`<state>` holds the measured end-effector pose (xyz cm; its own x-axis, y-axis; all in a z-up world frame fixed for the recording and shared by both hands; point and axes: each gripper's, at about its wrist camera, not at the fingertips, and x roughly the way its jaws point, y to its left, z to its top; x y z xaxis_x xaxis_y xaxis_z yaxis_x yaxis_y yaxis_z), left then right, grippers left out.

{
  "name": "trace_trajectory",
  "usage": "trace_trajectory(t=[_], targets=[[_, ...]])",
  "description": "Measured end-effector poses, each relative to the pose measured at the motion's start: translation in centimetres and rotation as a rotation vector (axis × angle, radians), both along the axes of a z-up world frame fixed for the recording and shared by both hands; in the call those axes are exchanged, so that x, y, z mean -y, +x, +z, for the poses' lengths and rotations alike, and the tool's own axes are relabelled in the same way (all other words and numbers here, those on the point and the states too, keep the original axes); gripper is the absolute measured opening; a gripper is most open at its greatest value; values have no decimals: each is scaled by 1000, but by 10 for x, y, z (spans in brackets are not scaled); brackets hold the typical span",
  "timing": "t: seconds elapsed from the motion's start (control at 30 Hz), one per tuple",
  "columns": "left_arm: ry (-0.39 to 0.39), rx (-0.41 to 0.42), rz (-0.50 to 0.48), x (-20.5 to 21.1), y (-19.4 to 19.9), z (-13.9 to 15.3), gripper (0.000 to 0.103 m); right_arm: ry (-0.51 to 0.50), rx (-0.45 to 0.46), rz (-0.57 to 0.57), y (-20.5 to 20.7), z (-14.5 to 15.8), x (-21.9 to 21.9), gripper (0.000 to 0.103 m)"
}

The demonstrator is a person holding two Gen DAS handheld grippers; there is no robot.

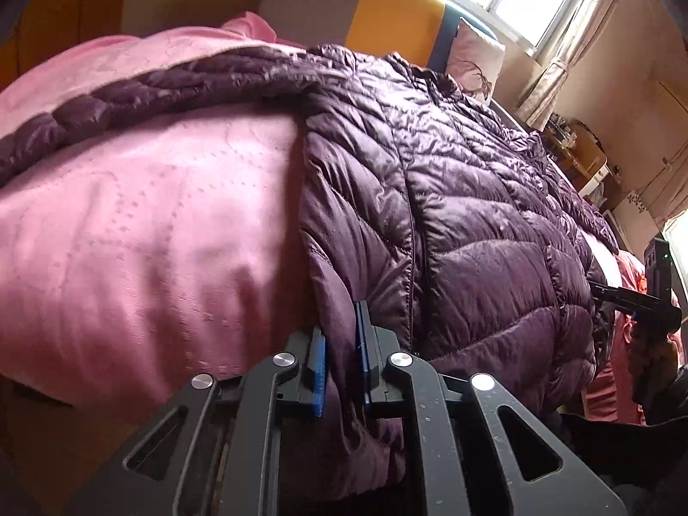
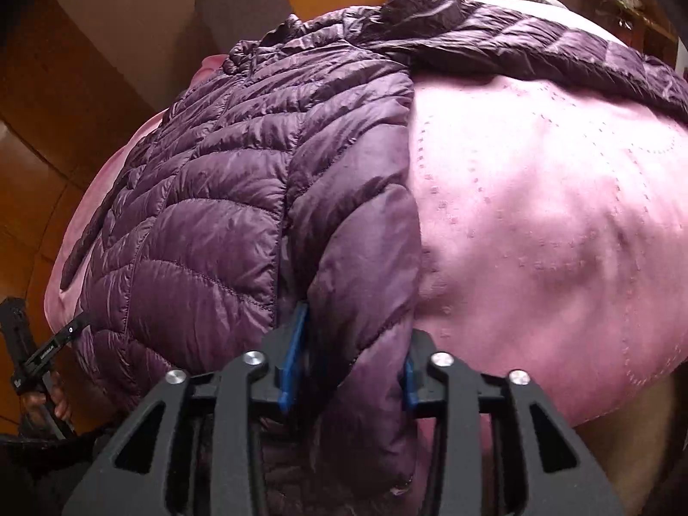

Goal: Fold large clothes

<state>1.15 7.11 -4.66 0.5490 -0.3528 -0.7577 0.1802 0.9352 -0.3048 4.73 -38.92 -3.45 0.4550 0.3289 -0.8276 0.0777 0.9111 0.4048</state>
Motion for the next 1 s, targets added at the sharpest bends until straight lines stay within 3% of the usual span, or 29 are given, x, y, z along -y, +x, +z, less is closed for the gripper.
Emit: trace_trajectory(t=[0.07,0.13,0.2,0.4,0.63,0.8,1.0], targets=[[15,41,24,-3,4,13,21,32,9,-33,1,2,12,43],[22,95,57,-7,11,27,51,40,35,-77,3,7,23,49],[-2,147,78,-9,22,41,63,63,71,-135,3,15,41,49],[-28,189,27,26,67,54,63,93,123,-378,15,17,110,46],[34,154,-72,87,95,26,63,163,160,-751,36,10,224,45],[65,108,-68,95,101,1,63,193,147,-993,48,0,298,48],[87,98,-62,98,100,-8,63,227,147,-1176,42,-5,365,53]])
